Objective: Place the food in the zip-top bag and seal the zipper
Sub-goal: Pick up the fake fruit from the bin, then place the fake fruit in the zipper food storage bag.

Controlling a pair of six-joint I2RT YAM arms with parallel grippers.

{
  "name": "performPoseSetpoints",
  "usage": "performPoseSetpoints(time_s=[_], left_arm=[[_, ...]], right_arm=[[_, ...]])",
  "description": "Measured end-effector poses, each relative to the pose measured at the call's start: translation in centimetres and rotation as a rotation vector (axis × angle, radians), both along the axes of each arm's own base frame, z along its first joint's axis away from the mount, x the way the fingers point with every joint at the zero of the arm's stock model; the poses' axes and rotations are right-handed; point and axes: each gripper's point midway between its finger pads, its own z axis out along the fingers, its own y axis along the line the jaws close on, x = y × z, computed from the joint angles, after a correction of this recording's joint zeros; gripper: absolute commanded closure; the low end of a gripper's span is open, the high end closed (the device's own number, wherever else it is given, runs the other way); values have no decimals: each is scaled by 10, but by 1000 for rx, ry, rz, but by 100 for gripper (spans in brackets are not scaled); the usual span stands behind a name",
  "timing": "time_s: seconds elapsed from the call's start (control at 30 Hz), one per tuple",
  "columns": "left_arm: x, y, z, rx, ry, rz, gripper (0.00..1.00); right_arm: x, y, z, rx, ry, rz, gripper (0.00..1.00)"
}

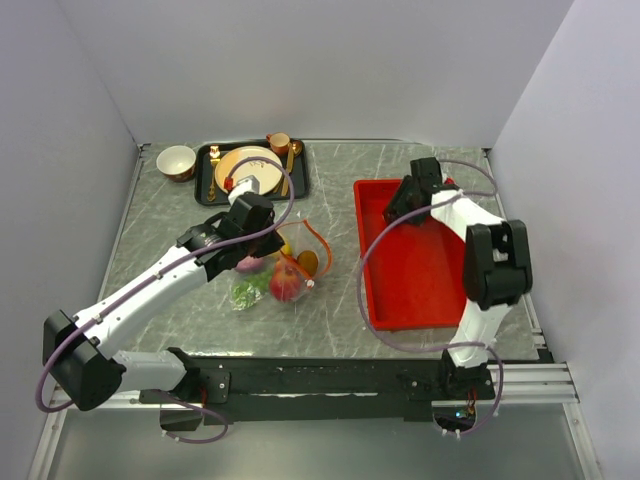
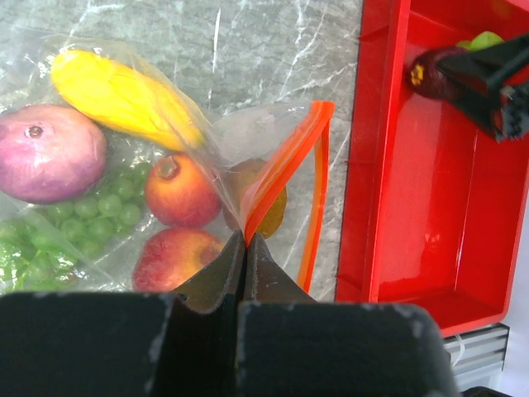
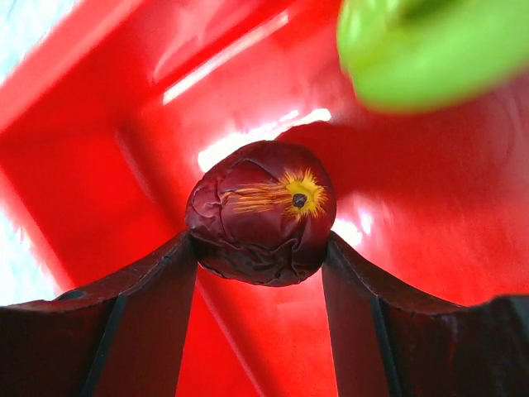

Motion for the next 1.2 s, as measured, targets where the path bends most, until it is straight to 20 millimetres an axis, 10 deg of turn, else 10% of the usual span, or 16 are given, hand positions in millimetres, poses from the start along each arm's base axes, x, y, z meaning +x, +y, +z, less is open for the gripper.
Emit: performPoseSetpoints(time_s=[0.4,0.73,1.2], left_arm=[[1,-8,-3,-5,6,-39,99],[1,-13,-7,-11,18,-58,99],[-1,-11,6,-32,-16,-63,99]], right_arm=[[-78,34,83,149,-143,200,66],[-156,158,104,331,-124,570,63],[-173,242,108,414,-62,769,59]])
